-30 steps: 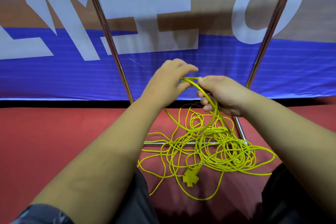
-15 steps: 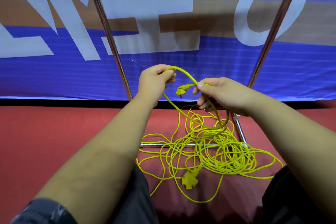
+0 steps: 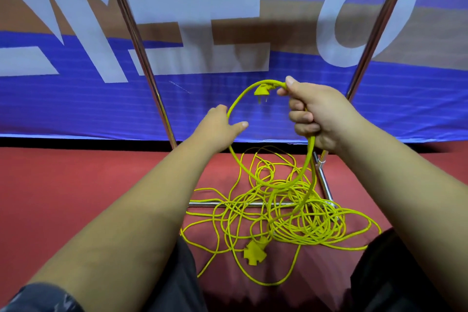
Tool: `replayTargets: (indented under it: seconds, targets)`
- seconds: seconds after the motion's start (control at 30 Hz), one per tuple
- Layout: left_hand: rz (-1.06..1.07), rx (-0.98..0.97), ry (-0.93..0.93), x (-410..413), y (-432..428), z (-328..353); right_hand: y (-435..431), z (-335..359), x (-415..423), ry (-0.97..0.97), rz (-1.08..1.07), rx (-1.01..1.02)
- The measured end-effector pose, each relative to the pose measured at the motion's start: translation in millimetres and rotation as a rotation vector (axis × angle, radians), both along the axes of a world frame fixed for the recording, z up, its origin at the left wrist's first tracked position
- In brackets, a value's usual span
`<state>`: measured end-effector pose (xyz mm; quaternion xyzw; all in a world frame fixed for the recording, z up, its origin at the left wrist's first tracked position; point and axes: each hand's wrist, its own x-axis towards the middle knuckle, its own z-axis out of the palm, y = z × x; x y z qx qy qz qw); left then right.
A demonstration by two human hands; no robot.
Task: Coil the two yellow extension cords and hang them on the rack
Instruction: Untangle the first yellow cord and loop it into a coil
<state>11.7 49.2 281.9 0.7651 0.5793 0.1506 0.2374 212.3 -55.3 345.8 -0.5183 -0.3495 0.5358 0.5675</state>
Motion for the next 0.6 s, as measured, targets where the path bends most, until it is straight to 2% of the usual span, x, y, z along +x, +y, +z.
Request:
replayTargets:
  seconds: [0.1, 0.17, 0.2, 0.3, 0.37, 0.5, 0.6]
  targets:
    - [0.050, 0.081, 0.103, 22, -24, -1, 4, -6, 5, 0.000, -0.088, -0.016]
    - [-0.074, 0.059, 0.054, 32, -35, -3, 5, -10, 8, -0.008, -0.135, -0.033]
    - [-0.192, -0.030, -0.008, 36, -39, -5, 5, -11, 9, -0.022, -0.155, -0.036]
    - [-0.582, -0.452, -0.183, 48, -62, -9, 5, -13, 12, -0.100, -0.200, -0.034]
    - [-0.702, -0.581, -0.298, 57, -78, -15, 5, -14, 13, -0.127, -0.225, -0.040]
    - [-0.640, -0.443, -0.432, 76, -96, -33, 5, -16, 17, -0.150, -0.254, -0.069]
    - [-0.597, -0.460, -0.466, 81, -102, -37, 5, -20, 20, -0.238, -0.248, -0.104]
